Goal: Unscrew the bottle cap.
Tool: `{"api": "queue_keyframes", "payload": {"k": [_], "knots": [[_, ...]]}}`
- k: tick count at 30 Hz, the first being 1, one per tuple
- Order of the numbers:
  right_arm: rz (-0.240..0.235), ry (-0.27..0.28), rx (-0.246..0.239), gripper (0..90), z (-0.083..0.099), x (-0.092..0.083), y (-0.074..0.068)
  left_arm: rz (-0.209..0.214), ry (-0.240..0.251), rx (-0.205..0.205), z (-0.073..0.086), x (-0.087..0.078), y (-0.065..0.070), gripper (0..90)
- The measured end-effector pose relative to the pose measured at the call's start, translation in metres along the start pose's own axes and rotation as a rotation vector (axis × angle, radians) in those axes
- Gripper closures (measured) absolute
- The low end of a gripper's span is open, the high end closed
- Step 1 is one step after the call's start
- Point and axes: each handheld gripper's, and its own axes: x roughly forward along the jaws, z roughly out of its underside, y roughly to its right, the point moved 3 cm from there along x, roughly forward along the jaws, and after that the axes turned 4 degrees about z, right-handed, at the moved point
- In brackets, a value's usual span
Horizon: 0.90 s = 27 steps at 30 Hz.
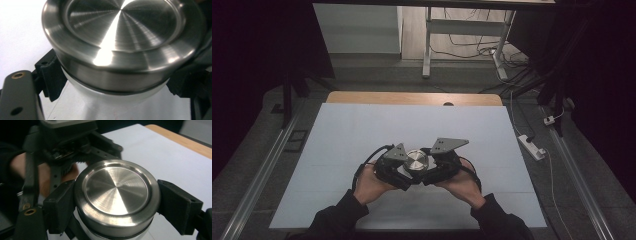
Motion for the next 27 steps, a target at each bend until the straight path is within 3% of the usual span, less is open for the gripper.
{"api": "queue_keyframes", "payload": {"k": [3,6,10,12,15,19,22,27], "knots": [[-0.107,0.003,-0.025,18.5,0.0,-0.003,0.006,0.05,0.01,0.016,0.0,-0.001,0.001,16.1],[-0.212,0.019,-0.068,18.6,0.001,-0.005,0.013,0.073,0.013,0.032,-0.001,-0.001,0.003,16.2],[-0.319,0.034,-0.119,19.7,0.003,-0.007,0.023,0.086,0.026,0.032,-0.001,-0.002,0.004,16.1],[-0.338,0.045,-0.108,19.6,0.003,-0.007,0.025,0.079,0.026,0.032,-0.001,-0.002,0.004,16.2],[-0.275,0.026,-0.083,16.3,0.0,-0.007,0.021,0.043,0.015,0.029,0.0,-0.004,0.002,16.1],[-0.134,0.017,0.034,10.1,-0.01,-0.008,0.013,-0.034,0.024,-0.01,0.001,-0.005,-0.001,16.2],[-0.02,0.005,0.025,9.8,-0.013,-0.005,0.002,-0.079,0.03,-0.027,0.001,-0.006,-0.002,16.1],[0.102,-0.002,0.0,14.7,-0.012,0.003,-0.01,-0.111,0.036,-0.042,-0.001,-0.008,0.0,16.2]]}}
